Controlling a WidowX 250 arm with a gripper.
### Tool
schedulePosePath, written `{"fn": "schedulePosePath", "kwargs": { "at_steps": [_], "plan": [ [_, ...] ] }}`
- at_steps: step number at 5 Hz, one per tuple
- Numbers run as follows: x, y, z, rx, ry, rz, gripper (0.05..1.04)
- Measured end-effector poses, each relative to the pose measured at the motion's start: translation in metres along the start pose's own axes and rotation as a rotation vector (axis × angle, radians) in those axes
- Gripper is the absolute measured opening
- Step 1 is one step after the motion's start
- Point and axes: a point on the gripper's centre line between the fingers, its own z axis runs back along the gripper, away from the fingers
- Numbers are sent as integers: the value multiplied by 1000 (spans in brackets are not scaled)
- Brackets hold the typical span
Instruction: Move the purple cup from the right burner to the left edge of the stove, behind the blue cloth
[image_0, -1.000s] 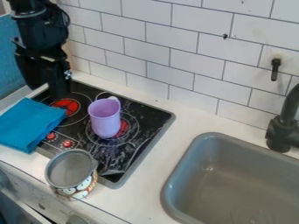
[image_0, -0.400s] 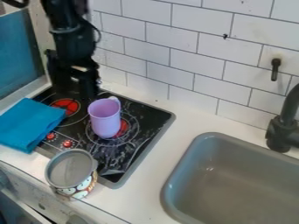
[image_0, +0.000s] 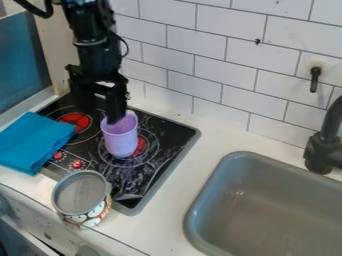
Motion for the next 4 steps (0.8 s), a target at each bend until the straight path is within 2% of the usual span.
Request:
{"fn": "schedulePosePath", "kwargs": {
  "at_steps": [1,2,3,4],
  "plan": [
    [4,0,-6,-12,7,23,1000],
    [6,1,-18,-18,38,34,1000],
    [4,0,-29,2,81,13,1000],
    [5,-2,-35,12,90,-2,963]
  ]
}}
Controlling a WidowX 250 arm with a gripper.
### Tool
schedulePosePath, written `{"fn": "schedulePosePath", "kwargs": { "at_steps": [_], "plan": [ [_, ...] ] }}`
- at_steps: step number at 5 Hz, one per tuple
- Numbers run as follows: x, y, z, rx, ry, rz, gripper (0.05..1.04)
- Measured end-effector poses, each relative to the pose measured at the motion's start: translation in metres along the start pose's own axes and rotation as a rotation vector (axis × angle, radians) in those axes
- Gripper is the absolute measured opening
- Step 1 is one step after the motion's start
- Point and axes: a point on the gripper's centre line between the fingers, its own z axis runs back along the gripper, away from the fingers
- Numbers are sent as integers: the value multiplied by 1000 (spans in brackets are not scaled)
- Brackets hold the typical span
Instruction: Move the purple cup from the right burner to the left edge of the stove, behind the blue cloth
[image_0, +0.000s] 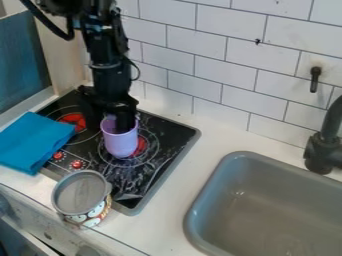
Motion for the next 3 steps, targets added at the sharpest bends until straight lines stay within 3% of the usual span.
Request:
{"fn": "schedulePosePath", "kwargs": {
  "at_steps": [2,3],
  "plan": [
    [-3,-1,-5,3,6,-4,388],
    [-5,2,-4,15,20,-7,175]
  ]
}}
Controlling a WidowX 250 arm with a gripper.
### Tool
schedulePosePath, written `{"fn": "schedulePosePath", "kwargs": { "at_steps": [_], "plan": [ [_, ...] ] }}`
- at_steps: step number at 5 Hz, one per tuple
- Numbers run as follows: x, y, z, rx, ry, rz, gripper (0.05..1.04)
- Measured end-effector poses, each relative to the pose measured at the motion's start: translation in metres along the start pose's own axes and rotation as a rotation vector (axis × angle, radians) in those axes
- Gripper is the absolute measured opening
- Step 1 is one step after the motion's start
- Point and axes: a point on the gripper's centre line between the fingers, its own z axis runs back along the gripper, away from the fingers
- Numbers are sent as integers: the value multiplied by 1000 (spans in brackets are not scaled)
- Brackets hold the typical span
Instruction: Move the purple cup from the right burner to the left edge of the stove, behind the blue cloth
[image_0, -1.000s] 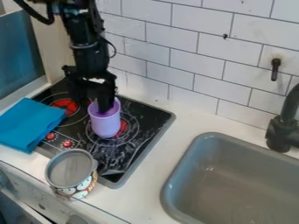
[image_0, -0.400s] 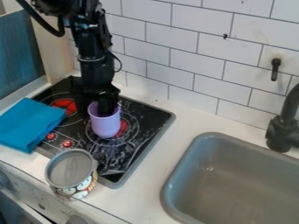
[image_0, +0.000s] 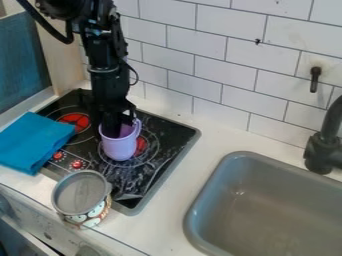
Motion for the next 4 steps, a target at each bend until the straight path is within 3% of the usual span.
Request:
{"fn": "schedulePosePath", "kwargs": {
  "at_steps": [1,2,3,4],
  "plan": [
    [-4,-2,7,-25,42,-79,105],
    [-4,5,24,-50,43,-115,101],
    [3,40,48,-72,-61,-18,101],
    [16,89,74,-22,-168,121,101]
  ]
}}
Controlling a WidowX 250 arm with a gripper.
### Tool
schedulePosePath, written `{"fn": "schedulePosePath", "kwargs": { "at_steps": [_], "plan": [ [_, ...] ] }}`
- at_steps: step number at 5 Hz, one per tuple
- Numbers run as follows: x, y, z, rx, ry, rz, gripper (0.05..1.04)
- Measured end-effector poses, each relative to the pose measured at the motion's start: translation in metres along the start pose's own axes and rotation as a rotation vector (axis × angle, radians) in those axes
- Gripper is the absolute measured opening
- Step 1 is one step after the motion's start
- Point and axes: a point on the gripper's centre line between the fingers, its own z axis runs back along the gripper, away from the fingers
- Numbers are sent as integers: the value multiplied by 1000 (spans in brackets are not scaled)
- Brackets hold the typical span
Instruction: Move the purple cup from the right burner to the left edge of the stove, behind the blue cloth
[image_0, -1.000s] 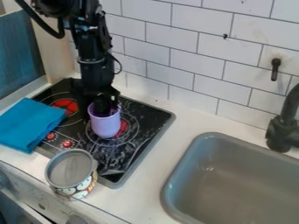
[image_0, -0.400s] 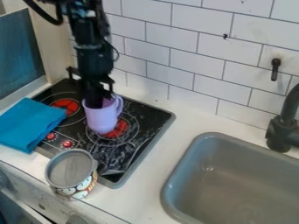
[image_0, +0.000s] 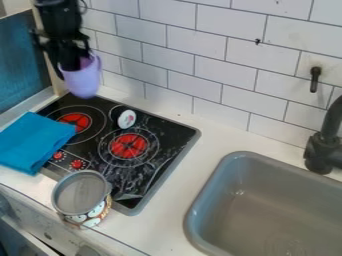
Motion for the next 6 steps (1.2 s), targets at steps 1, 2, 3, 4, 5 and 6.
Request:
{"fn": "schedulePosePath", "kwargs": {
  "at_steps": [1,2,3,4,5,6],
  "plan": [
    [4,35,-4,30,19,63,101],
    [3,54,-13,72,71,87,101],
    [2,58,-24,90,101,86,101],
    [2,59,-39,91,112,95,101],
    [8,59,-52,113,105,112,101],
    [17,54,-56,102,110,112,101]
  ]
}}
